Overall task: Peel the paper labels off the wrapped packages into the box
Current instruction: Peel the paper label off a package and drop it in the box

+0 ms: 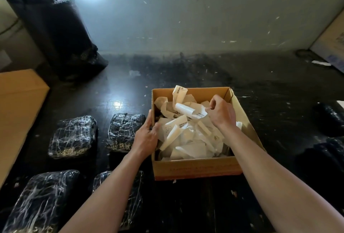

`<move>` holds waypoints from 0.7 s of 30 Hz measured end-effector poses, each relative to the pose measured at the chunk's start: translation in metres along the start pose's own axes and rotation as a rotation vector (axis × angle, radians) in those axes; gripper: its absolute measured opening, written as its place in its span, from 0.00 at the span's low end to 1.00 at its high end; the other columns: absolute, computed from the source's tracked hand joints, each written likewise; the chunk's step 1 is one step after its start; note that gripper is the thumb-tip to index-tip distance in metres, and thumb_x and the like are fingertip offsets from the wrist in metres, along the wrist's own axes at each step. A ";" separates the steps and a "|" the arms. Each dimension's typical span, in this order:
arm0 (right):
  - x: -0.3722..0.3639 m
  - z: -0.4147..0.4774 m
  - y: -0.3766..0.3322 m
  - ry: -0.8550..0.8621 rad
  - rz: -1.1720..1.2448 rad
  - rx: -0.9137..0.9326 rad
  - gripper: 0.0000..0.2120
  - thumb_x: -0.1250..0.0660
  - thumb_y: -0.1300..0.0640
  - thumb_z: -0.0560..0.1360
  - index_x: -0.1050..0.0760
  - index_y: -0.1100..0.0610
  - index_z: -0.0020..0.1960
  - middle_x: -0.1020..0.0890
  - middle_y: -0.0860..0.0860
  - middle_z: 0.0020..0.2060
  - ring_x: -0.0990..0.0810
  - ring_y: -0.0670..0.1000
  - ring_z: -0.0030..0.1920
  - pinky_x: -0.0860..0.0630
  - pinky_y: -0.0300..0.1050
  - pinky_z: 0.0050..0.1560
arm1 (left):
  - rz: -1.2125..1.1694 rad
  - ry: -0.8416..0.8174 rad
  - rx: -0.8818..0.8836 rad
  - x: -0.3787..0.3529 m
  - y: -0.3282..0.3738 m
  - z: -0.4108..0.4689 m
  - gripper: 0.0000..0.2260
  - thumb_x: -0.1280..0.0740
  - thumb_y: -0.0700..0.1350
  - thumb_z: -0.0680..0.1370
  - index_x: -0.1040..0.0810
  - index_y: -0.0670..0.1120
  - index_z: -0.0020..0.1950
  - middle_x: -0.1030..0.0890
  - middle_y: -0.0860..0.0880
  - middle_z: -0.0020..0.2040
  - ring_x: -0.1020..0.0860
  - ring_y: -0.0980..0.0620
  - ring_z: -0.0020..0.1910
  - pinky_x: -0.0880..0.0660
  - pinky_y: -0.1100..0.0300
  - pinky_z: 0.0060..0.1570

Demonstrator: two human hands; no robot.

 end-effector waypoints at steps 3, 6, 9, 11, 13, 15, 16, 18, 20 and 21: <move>0.001 0.001 -0.001 -0.002 -0.015 0.001 0.08 0.27 0.54 0.77 0.25 0.50 0.42 0.18 0.48 0.37 0.21 0.48 0.36 0.25 0.40 0.36 | 0.016 -0.001 -0.020 0.000 0.003 -0.002 0.26 0.41 0.52 0.85 0.46 0.66 0.80 0.30 0.53 0.76 0.28 0.46 0.72 0.32 0.50 0.70; 0.003 0.001 -0.003 0.005 0.007 0.029 0.05 0.29 0.55 0.78 0.22 0.51 0.44 0.16 0.49 0.41 0.19 0.49 0.40 0.24 0.40 0.39 | 0.026 -0.007 -0.028 0.000 0.004 -0.003 0.26 0.42 0.52 0.85 0.47 0.66 0.80 0.29 0.53 0.76 0.28 0.46 0.71 0.32 0.51 0.68; 0.002 0.001 -0.003 -0.027 0.036 0.046 0.04 0.31 0.55 0.80 0.20 0.52 0.46 0.15 0.49 0.43 0.20 0.47 0.41 0.26 0.37 0.39 | 0.032 -0.009 -0.035 0.001 0.004 -0.004 0.26 0.42 0.52 0.85 0.47 0.65 0.80 0.29 0.52 0.75 0.27 0.46 0.71 0.32 0.53 0.66; 0.001 0.001 -0.003 -0.052 0.045 0.062 0.04 0.32 0.56 0.80 0.18 0.53 0.49 0.14 0.50 0.46 0.19 0.47 0.42 0.24 0.37 0.40 | 0.043 -0.008 -0.041 0.001 0.004 -0.003 0.26 0.42 0.52 0.85 0.47 0.65 0.80 0.29 0.51 0.76 0.27 0.46 0.71 0.32 0.55 0.66; 0.001 0.000 -0.003 -0.072 0.054 0.078 0.06 0.32 0.56 0.81 0.16 0.54 0.53 0.13 0.51 0.49 0.18 0.49 0.44 0.20 0.41 0.46 | 0.051 -0.010 -0.043 0.001 0.003 -0.002 0.26 0.42 0.52 0.85 0.47 0.66 0.80 0.29 0.50 0.76 0.27 0.45 0.71 0.32 0.53 0.67; 0.002 -0.001 -0.004 -0.079 0.065 0.099 0.07 0.32 0.57 0.80 0.15 0.54 0.54 0.13 0.52 0.51 0.18 0.49 0.45 0.20 0.42 0.48 | 0.062 -0.010 -0.046 0.001 0.004 -0.003 0.26 0.42 0.52 0.85 0.48 0.67 0.80 0.29 0.50 0.76 0.27 0.45 0.71 0.32 0.51 0.68; 0.003 -0.001 -0.005 -0.072 0.063 0.111 0.06 0.30 0.57 0.80 0.15 0.54 0.54 0.13 0.51 0.52 0.18 0.48 0.45 0.22 0.40 0.47 | 0.063 -0.009 -0.044 0.001 0.004 -0.003 0.26 0.42 0.53 0.85 0.48 0.66 0.80 0.30 0.50 0.76 0.28 0.45 0.71 0.32 0.51 0.69; 0.006 -0.001 -0.006 -0.053 0.048 0.125 0.05 0.27 0.55 0.78 0.16 0.53 0.53 0.14 0.51 0.53 0.21 0.46 0.46 0.25 0.37 0.46 | 0.061 -0.004 -0.044 0.001 0.004 -0.004 0.26 0.43 0.53 0.85 0.48 0.65 0.81 0.31 0.49 0.77 0.29 0.44 0.72 0.33 0.49 0.70; 0.008 -0.001 -0.006 -0.055 0.058 0.123 0.05 0.27 0.54 0.77 0.16 0.52 0.52 0.14 0.51 0.53 0.21 0.46 0.46 0.25 0.36 0.45 | 0.079 -0.002 -0.049 0.001 0.005 -0.003 0.26 0.43 0.54 0.85 0.49 0.63 0.81 0.32 0.48 0.78 0.29 0.44 0.73 0.33 0.48 0.71; 0.009 -0.001 -0.006 -0.059 0.066 0.120 0.04 0.27 0.55 0.78 0.16 0.53 0.52 0.14 0.51 0.52 0.20 0.46 0.45 0.25 0.37 0.45 | 0.094 -0.003 -0.050 0.000 0.004 -0.003 0.26 0.43 0.54 0.85 0.49 0.63 0.81 0.32 0.48 0.78 0.30 0.43 0.73 0.34 0.47 0.71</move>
Point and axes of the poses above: each hand's wrist, its own z-axis towards the middle knuckle, its own x-axis out of the back of the hand, y = z × x, the point moved 8 cm from there along z, towards the middle knuckle
